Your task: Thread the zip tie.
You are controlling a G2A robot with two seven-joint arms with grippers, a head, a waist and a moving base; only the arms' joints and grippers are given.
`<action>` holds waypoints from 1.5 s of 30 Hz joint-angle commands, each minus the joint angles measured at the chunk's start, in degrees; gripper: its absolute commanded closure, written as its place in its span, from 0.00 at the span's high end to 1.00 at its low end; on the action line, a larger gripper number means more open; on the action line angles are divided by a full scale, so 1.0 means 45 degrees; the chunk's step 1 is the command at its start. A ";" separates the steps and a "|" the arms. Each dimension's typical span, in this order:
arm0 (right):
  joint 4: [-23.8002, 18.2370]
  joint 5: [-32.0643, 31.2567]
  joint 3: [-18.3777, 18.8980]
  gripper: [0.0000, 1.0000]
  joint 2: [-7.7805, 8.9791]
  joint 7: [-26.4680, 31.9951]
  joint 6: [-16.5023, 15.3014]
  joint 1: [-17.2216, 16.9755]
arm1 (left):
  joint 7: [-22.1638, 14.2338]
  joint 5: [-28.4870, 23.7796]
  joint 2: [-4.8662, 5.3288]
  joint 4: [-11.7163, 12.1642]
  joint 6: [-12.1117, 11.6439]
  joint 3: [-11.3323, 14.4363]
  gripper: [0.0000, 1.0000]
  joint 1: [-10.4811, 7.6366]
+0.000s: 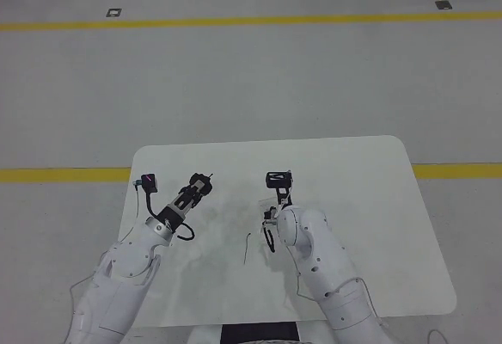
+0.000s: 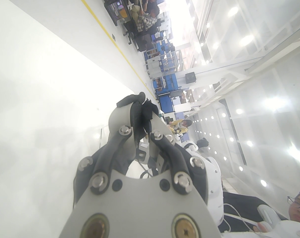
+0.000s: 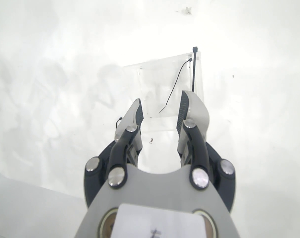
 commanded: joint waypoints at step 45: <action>0.2895 -0.1053 0.0321 0.23 -0.0825 -0.0003 0.0000 0.1462 | 0.0000 0.0000 0.0000 0.0000 0.0000 0.0000 0.00 0.0000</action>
